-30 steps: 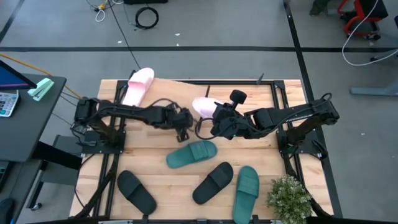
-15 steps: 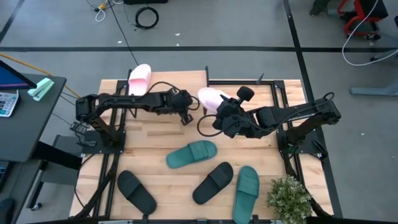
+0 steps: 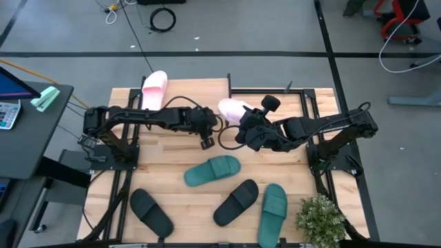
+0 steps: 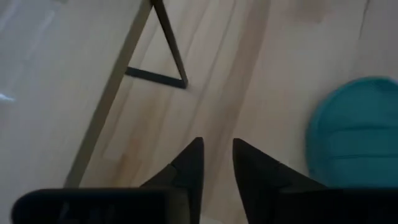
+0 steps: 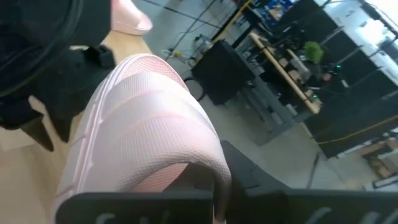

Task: Pick and place slides into the shelf
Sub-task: Put the pink slide on the shelf

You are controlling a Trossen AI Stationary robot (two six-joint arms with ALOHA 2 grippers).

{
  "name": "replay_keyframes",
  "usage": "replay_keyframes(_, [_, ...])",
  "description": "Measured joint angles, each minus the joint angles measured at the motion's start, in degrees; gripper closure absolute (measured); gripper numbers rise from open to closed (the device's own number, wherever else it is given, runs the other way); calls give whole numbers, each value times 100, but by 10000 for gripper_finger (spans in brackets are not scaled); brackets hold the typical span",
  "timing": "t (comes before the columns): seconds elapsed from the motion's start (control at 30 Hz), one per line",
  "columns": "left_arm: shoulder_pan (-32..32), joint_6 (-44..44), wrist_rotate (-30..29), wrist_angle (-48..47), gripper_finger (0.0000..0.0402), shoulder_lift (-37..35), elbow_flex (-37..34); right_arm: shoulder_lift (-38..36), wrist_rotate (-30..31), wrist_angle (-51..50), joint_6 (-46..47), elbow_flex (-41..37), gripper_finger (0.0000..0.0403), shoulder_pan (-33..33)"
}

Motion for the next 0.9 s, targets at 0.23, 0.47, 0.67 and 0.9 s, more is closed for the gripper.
replay_keyframes(0.23, [-458, -197, -42, -2122, 304, -181, 1418, 2, -151, -1, 265, 0, 395, -62])
replay_keyframes(0.47, [-666, -455, -1044, -3870, 325, -590, 3380, 48, -181, -13, 554, -15, 395, -367])
replay_keyframes(0.67, [-733, -137, -1440, -4053, 330, -1023, 4961, 322, -531, 658, 319, -11, 395, -740])
replay_keyframes(0.9, [-726, 157, -1506, -4114, 333, -1304, 6258, 1197, -1736, 2876, -906, -11, 395, -1085])
